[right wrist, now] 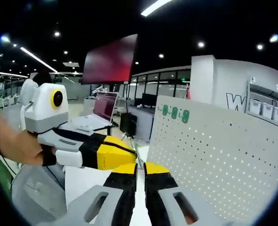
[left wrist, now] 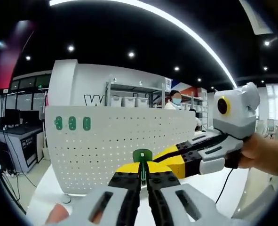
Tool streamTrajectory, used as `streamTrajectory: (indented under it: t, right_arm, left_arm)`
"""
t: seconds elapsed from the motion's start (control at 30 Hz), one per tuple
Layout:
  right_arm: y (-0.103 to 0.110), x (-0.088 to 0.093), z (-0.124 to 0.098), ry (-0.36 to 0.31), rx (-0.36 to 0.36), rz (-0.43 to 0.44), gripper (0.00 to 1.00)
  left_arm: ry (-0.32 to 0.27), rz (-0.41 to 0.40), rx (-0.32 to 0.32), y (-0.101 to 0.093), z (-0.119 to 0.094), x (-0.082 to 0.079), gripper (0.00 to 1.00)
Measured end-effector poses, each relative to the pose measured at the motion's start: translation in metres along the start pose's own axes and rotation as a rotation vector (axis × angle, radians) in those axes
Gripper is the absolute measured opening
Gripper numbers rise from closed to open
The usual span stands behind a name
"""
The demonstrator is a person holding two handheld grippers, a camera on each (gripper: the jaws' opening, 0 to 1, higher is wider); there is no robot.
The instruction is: Insert the hook assembly into the mounting plate slot until the hook locks in place.
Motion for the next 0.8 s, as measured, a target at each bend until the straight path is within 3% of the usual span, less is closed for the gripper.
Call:
streamTrajectory:
  t: [0.2,0.27,0.37,0.43,0.7,0.8]
  right_arm:
    - [0.0017,0.0006,0.0001,-0.01,-0.013,0.039,0.0]
    - [0.0012,0.0015,-0.0005,-0.022,-0.026,0.114,0.0]
    - [-0.0001,0.0039,-0.0019,-0.054,-0.075,0.312,0.0]
    - [-0.0014,0.0055,-0.0028,-0.067,-0.093,0.378,0.0]
    - [-0.0003,0.0073,-0.0038,-0.048,-0.107,0.448,0.0]
    - [0.0002,0.0068,-0.0039,-0.049,-0.108,0.435,0.0]
  left_arm:
    - [-0.007,-0.005,0.003,-0.0006,0.0001,-0.0017,0.03]
    - [-0.012,-0.003,0.006,-0.0011,0.0002,-0.0019,0.03]
    - [-0.018,-0.001,0.01,-0.0016,-0.0002,-0.0022,0.04]
    - [-0.024,0.002,0.016,-0.0023,-0.0004,-0.0026,0.04]
    - [-0.02,0.008,0.022,-0.0035,0.0001,-0.0016,0.03]
    - [-0.023,0.012,0.023,-0.0035,0.0,-0.0017,0.03]
Point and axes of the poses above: the point that each gripper's makers call its tool centre point, and the gripper's own axes: z roughly forward along the fingers, y roughly to its left, x roughly out of its underside, the point moved 5 cm from there along -z, roughly backward along the fingers, and after that the axes turned 7 degrees about -z, right-handed, at the moved point
